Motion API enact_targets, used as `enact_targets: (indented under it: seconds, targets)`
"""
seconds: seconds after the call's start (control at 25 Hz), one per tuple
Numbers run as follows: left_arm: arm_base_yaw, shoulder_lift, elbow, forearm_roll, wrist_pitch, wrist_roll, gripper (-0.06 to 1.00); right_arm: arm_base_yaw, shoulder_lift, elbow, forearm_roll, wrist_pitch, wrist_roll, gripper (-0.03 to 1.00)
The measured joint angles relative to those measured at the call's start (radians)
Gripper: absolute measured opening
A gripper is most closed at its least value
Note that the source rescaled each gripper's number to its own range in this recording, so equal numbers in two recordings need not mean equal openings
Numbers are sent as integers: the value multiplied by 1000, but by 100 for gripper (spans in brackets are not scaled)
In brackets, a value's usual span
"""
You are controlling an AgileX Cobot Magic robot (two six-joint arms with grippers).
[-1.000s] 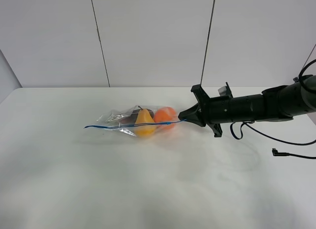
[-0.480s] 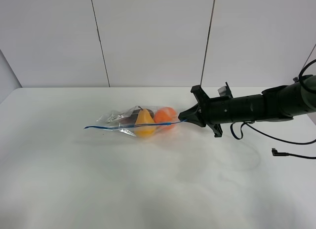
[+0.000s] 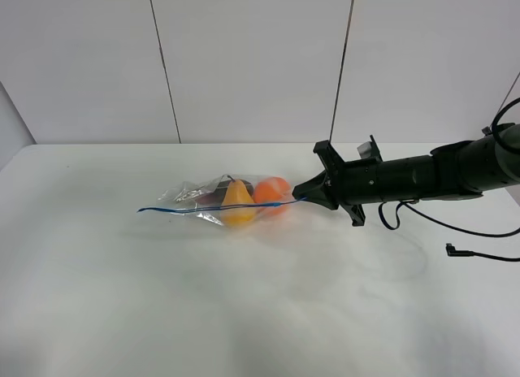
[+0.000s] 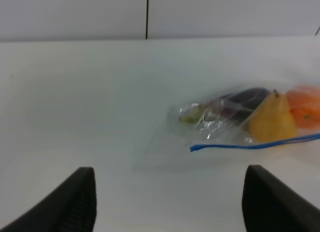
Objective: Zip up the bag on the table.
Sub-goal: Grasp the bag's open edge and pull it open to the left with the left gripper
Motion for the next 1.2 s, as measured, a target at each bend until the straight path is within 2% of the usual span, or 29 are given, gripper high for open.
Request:
enact_targets:
  seconds: [0.12, 0.24, 0.48, 0.64, 0.72, 0.84, 1.04, 1.2]
  targets:
    - [-33, 41, 0, -4, -8, 7, 87, 0, 0, 0, -6, 4, -13, 0]
    - [-121, 49, 0, -4, -16, 7, 87, 0, 0, 0, -6, 5, -15, 0]
    - [-428, 48, 0, -4, -22, 41, 87, 0, 0, 0, -7, 13, -15, 0]
    - [-582, 58, 0, -3, -49, 133, 87, 0, 0, 0, -8, 18, -15, 0]
    - [-629, 82, 0, -3, -65, 178, 87, 0, 0, 0, -8, 18, -15, 0]
    - [-654, 161, 0, -3, -98, 199, 87, 0, 0, 0, -8, 26, -15, 0]
    - [-658, 321, -8, -18, -189, 227, 87, 0, 0, 0, -8, 34, -15, 0]
    - [-658, 460, -43, -23, -219, 247, 87, 0, 0, 0, -11, 36, -15, 0]
